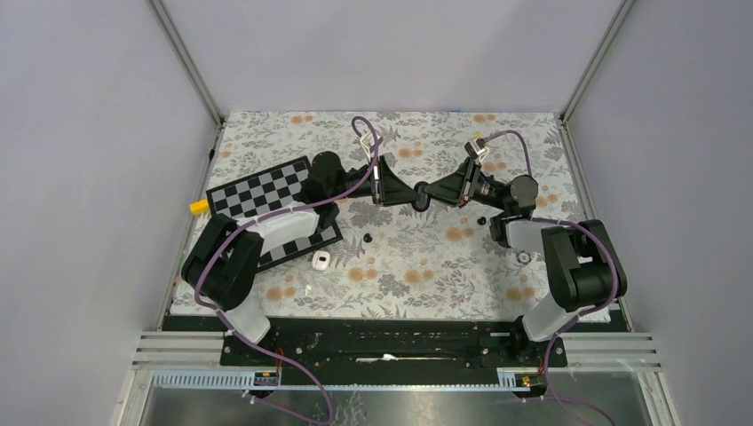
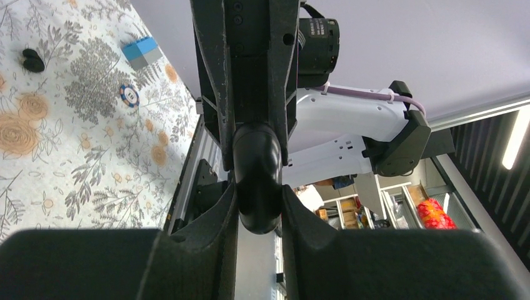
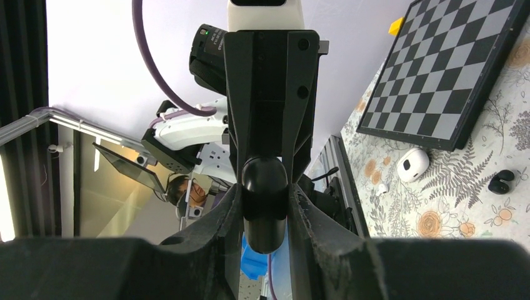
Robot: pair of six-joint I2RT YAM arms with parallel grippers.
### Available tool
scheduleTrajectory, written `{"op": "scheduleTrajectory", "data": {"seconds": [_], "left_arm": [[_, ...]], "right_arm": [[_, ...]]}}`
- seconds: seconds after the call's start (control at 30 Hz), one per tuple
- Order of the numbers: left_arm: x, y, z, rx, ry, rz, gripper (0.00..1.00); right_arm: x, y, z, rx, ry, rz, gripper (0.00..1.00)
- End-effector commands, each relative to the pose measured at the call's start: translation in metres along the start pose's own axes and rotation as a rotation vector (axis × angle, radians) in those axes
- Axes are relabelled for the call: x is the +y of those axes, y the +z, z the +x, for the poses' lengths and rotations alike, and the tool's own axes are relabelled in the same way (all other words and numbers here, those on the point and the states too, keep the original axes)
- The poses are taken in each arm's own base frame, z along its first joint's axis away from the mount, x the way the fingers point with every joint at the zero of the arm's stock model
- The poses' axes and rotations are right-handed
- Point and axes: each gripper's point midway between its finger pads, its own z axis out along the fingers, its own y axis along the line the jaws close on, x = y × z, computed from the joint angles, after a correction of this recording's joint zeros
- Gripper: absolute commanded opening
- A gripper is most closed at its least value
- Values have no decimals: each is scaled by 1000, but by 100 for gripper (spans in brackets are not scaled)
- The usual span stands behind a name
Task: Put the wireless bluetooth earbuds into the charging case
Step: Open the charging case to the charging case.
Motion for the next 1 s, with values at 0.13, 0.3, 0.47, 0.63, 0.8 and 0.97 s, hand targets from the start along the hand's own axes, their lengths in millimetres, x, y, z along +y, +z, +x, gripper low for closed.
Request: {"op": "scheduleTrajectory", "data": {"seconds": [0.13,0.3,0.47,0.63,0.8,0.97], "left_arm": [[-36,-9,-22,-26,92,154,0],[-41,-12,-23,-29,98,168,0],[-42,-14,-23,-32,109,155,0],[-42,-16,-24,-37,125,128,0],[-37,-17,-26,-44,138,84,0],[-20,-14,-29,-43,127,-1,0]], "right_arm": [[-2,-4,15,96,-162,-48,0],[-13,-3,11,82,-127,-34,4],[-24,-2,5,45,-89,-17,36],[-32,-5,-4,-20,-79,18,52],[-46,-7,-7,-37,-107,121,61],[-36,-7,-9,-44,-143,138,70]]}}
